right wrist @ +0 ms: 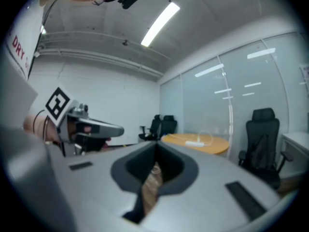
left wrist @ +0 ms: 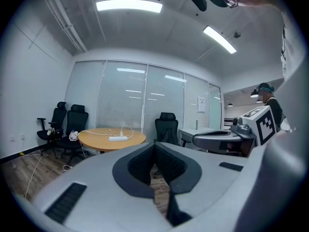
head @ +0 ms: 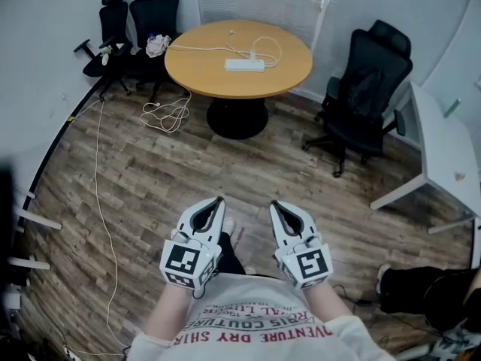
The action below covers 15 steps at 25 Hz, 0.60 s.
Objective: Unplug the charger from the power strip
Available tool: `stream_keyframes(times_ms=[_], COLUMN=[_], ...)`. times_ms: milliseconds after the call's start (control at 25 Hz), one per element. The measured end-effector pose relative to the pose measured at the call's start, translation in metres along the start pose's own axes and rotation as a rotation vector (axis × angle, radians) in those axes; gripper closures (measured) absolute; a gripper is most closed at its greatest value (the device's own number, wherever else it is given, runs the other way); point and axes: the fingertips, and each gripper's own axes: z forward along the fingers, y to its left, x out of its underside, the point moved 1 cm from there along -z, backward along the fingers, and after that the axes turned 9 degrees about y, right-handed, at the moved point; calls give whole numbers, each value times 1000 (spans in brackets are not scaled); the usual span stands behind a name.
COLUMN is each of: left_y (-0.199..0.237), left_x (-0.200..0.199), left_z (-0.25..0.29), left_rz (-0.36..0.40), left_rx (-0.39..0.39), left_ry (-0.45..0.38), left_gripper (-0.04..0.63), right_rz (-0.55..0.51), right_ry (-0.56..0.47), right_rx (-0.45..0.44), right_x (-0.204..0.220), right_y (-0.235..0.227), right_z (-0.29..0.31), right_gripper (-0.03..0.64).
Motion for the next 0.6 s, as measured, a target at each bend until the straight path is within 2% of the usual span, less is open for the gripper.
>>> stream_keyframes(times_ms=[200,400,600], left_y=[33,71,134], left_x=[-2,-11,-39], left_z=[30,79,137], left_rz=[-21,-21,-15], left_rx=[-4,34,59], left_ry=[21,43,30], left_gripper=[563,563,563], right_rz=[29,42,58], right_ry=[24,49,72], right_rx=[14,46,104], right_x=[3,-5,-23], right_y=[-19,-50,-84], right_z=[33,87,158], right_gripper=[588,588,588])
